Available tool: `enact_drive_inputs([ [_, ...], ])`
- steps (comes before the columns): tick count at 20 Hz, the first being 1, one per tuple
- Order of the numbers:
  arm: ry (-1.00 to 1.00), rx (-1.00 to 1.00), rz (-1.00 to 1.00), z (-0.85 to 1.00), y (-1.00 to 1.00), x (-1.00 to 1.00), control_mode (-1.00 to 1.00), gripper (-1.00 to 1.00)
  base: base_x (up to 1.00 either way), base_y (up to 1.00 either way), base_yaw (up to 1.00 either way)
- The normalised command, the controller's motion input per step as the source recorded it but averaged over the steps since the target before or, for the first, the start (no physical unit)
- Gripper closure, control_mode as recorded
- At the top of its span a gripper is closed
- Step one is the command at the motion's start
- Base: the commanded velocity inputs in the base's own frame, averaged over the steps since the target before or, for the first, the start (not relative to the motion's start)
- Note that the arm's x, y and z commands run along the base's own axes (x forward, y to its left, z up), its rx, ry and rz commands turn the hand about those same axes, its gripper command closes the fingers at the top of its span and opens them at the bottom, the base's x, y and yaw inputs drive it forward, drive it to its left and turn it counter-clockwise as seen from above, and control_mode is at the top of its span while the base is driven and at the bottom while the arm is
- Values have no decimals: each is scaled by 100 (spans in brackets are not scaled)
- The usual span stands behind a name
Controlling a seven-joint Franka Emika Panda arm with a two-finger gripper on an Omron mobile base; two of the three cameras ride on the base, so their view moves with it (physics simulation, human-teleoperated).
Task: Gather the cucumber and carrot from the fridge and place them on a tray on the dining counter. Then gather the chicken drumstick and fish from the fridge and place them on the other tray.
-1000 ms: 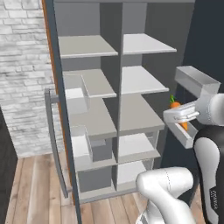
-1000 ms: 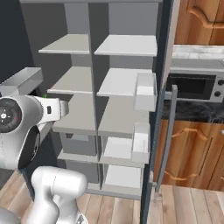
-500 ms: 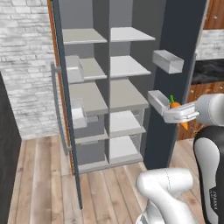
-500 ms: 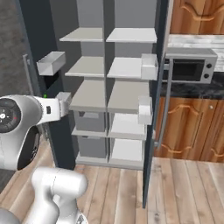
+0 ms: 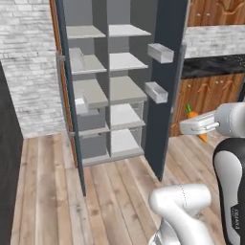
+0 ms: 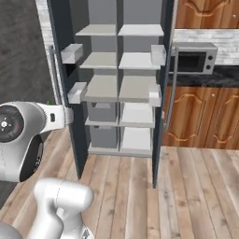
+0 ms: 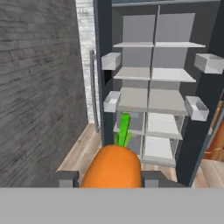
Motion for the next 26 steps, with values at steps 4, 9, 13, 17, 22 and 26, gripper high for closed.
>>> enact_drive_inputs([
  [4, 0, 0, 0, 0, 0, 0, 100, 100, -83, 46, -23],
  [9, 0, 0, 0, 0, 0, 0, 100, 100, -93, 25, -23],
  [13, 0, 0, 0, 0, 0, 0, 100, 100, -100, 0, -18],
  [17, 0, 0, 0, 0, 0, 0, 100, 100, -100, -3, -16],
  [22, 0, 0, 0, 0, 0, 0, 100, 100, -100, -31, -14],
  [26, 0, 0, 0, 0, 0, 0, 100, 100, -100, -68, -9],
])
